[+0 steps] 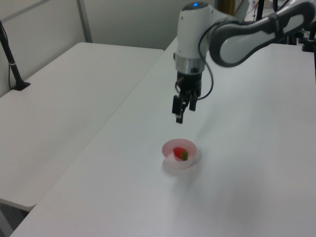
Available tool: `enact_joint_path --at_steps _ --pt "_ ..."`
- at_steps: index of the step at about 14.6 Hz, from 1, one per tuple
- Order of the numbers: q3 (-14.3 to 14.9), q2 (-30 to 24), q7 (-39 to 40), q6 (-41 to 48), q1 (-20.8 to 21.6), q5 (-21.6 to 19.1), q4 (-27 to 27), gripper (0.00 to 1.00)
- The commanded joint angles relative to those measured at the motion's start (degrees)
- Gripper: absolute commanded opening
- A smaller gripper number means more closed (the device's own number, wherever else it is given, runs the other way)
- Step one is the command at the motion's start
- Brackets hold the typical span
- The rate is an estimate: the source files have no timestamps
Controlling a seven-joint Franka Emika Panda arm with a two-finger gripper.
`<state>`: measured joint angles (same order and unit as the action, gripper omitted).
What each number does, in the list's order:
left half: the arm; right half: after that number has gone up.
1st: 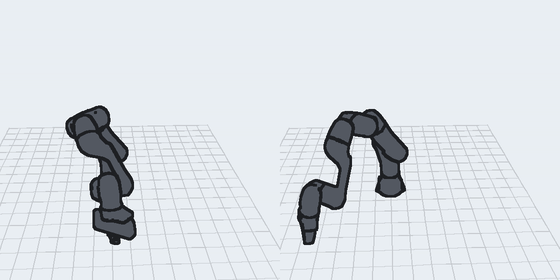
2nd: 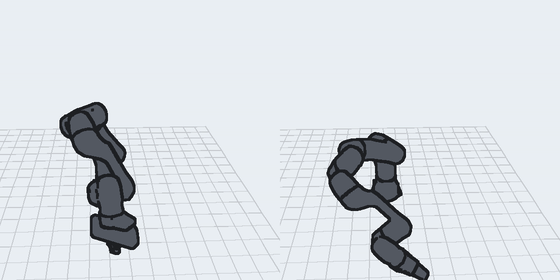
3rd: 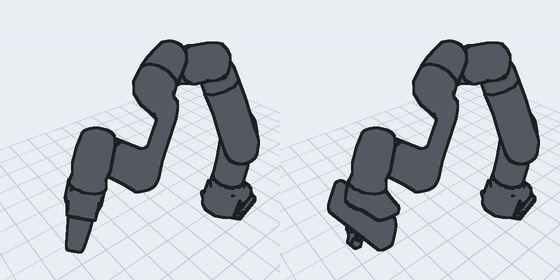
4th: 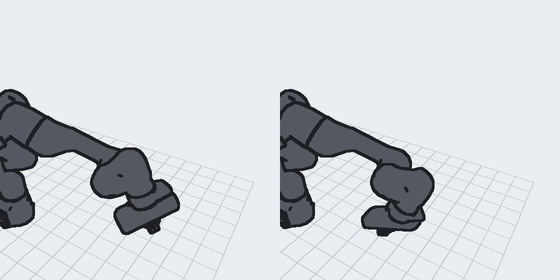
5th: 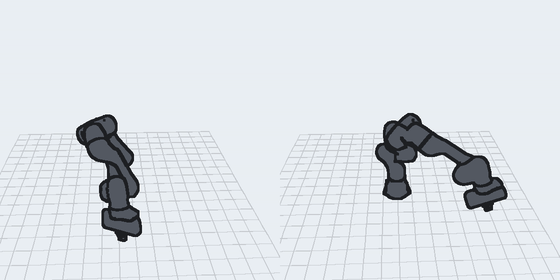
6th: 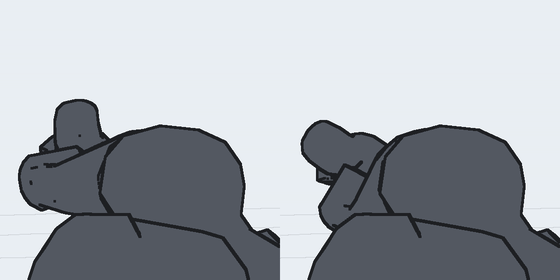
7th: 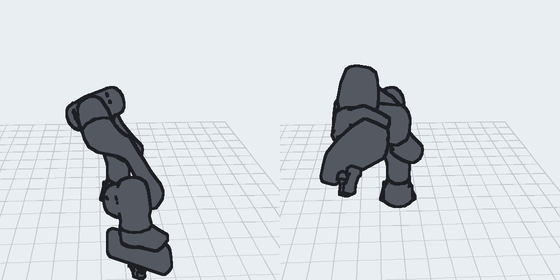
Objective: Pick up strawberry from bowl
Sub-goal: 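Move the open gripper over the pink bowl and lower it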
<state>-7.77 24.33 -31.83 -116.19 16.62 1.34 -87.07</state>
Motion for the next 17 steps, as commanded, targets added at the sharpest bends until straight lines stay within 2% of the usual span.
enact_joint_path --at_steps 1,7,10,16,17 --pt "0.74 3.7 -6.74 -2.64 2.89 0.24 2.43 0.96" --pt "0.74 6.96 -9.47 -5.53 3.51 0.68 2.08 0.85" --pt "0.74 9.06 -12.09 -6.76 3.77 0.68 2.34 0.84" --pt "0.74 9.25 -12.46 -8.09 4.82 1.91 2.25 0.78" --pt "0.74 9.25 -12.46 -8.09 4.91 2.26 2.17 0.72"
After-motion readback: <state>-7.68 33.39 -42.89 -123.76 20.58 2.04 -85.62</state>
